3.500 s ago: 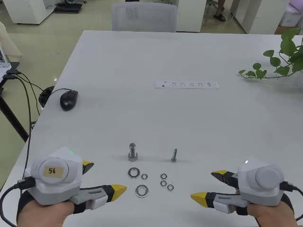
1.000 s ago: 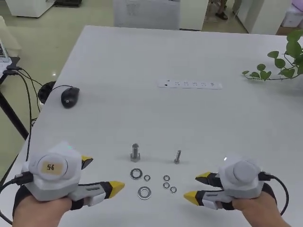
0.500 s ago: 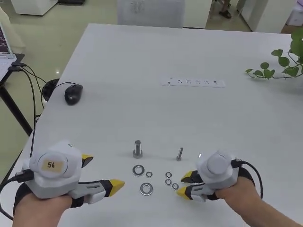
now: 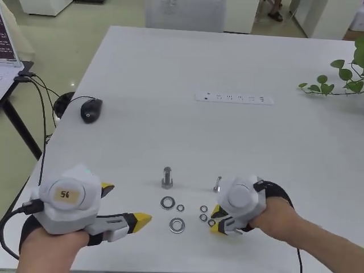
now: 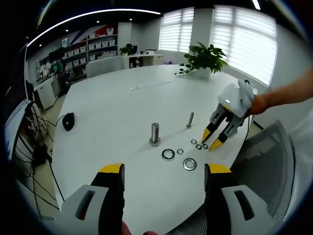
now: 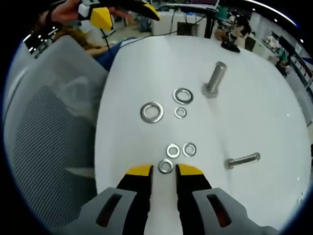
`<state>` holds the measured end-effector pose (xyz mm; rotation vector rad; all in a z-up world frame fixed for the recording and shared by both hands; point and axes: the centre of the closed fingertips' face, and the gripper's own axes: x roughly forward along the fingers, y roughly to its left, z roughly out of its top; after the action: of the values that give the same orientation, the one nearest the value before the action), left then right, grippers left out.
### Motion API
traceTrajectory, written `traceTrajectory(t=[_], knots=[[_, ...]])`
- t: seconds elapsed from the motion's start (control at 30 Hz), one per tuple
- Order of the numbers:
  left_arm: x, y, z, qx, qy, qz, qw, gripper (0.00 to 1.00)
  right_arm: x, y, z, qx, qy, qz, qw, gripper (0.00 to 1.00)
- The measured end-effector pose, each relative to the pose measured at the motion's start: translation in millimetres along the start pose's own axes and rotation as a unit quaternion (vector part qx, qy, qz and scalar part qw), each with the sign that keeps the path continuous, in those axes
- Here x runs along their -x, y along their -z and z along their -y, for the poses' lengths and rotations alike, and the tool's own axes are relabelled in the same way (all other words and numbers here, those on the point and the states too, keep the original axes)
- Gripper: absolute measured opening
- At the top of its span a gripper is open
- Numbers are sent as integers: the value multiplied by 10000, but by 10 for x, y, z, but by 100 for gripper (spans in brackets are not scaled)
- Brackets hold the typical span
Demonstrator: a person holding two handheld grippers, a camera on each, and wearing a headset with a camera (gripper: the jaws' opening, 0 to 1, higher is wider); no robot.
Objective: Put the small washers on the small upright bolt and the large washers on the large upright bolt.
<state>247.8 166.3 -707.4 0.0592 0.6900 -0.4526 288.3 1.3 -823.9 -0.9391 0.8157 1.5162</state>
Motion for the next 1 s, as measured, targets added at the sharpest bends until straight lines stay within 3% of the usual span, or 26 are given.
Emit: traceTrajectory(t=[0.23, 0.37, 0.5, 0.63, 0.67, 0.7, 0.73, 1.0], knots=[[-4, 3, 7, -22, -7, -13, 10000, 66, -5, 18, 10, 584, -212, -361, 9974, 19], [-11, -22, 9, -18, -14, 21, 10000, 65, -2, 24, 21, 632, -177, -344, 9972, 15], [-18, -45, 12, -4, -26, 58, 10000, 65, 6, 29, 26, 442, -71, -221, 9988, 14], [-6, -50, 19, 5, -34, 80, 10000, 65, 14, 34, 29, -159, 93, 103, 9998, 13], [-3, -44, 17, 6, -39, 77, 10000, 65, 34, 105, 26, -82, 60, -61, 9999, 3], [0, -31, 12, 7, -41, 66, 10000, 65, 15, -59, 105, 29, 254, 387, 9989, 2], [4, -21, 8, 6, -46, 55, 10000, 65, 58, 21, 32, -150, 111, 193, 9996, 2], [28, 13, -20, 38, -69, 40, 10000, 65, 31, -6, 7, -71, 87, 102, 9999, 7]])
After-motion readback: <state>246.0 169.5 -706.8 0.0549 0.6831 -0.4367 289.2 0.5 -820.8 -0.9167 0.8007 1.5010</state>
